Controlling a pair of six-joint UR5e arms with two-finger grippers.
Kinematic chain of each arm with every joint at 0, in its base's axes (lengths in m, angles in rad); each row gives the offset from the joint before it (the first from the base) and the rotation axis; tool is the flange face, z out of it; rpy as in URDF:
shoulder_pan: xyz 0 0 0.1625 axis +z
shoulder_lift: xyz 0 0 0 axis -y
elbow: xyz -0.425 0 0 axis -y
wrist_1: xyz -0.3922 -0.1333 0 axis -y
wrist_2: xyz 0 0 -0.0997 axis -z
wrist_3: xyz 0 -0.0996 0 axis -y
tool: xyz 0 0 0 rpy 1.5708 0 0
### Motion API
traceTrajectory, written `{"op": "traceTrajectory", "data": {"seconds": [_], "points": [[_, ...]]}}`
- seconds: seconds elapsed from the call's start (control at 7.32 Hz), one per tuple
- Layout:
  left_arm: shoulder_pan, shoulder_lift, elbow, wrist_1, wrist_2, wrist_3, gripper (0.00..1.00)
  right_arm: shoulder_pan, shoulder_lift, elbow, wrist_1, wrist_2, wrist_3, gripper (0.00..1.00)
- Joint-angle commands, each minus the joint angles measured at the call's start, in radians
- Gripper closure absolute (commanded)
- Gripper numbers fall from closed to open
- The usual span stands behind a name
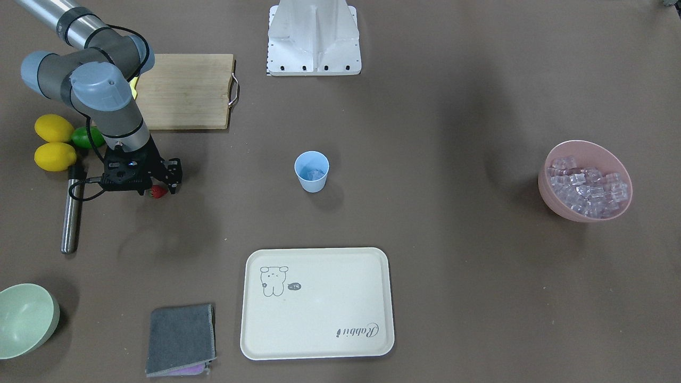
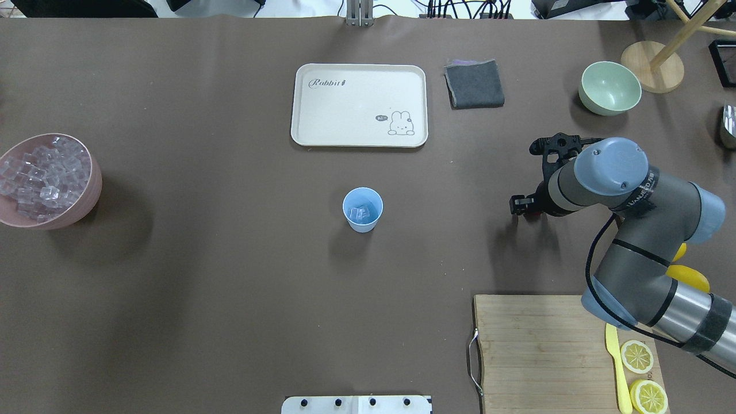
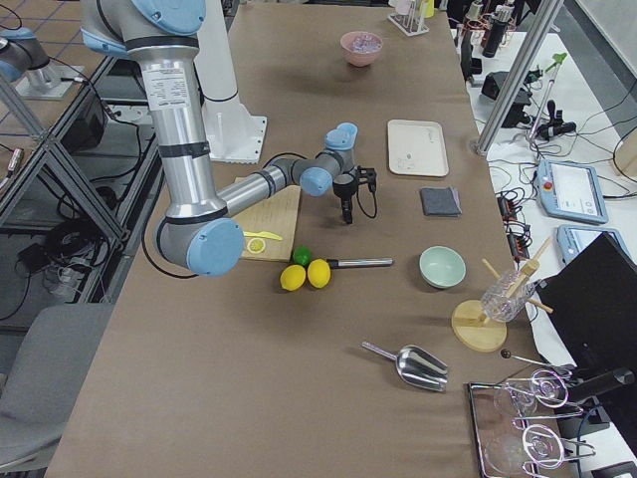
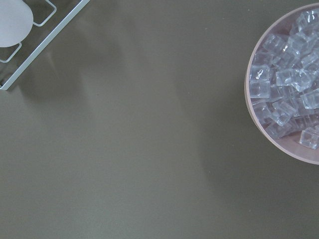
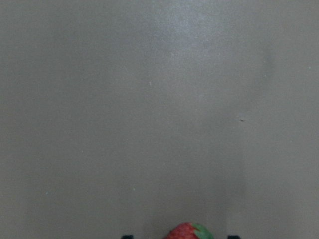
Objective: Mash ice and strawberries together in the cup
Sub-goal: 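Lower the right gripper onto the red strawberry and grasp it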
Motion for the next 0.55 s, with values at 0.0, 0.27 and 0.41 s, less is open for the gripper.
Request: {"op": "traceTrajectory", "data": {"seconds": [0.0,0.27,0.41], "points": [[0.002,-0.003,0.001,0.002,-0.001,-0.003,0.01,0.000,0.001,0.009,0.000,-0.001,0.000,1.00],[0.002,-0.003,0.001,0.002,-0.003,-0.003,0.01,-0.003,0.026,0.044,-0.012,0.002,0.010,1.00],[0.002,-0.003,0.001,0.002,-0.003,-0.003,0.01,0.000,0.051,0.062,-0.008,0.002,0.010,1.00]]}}
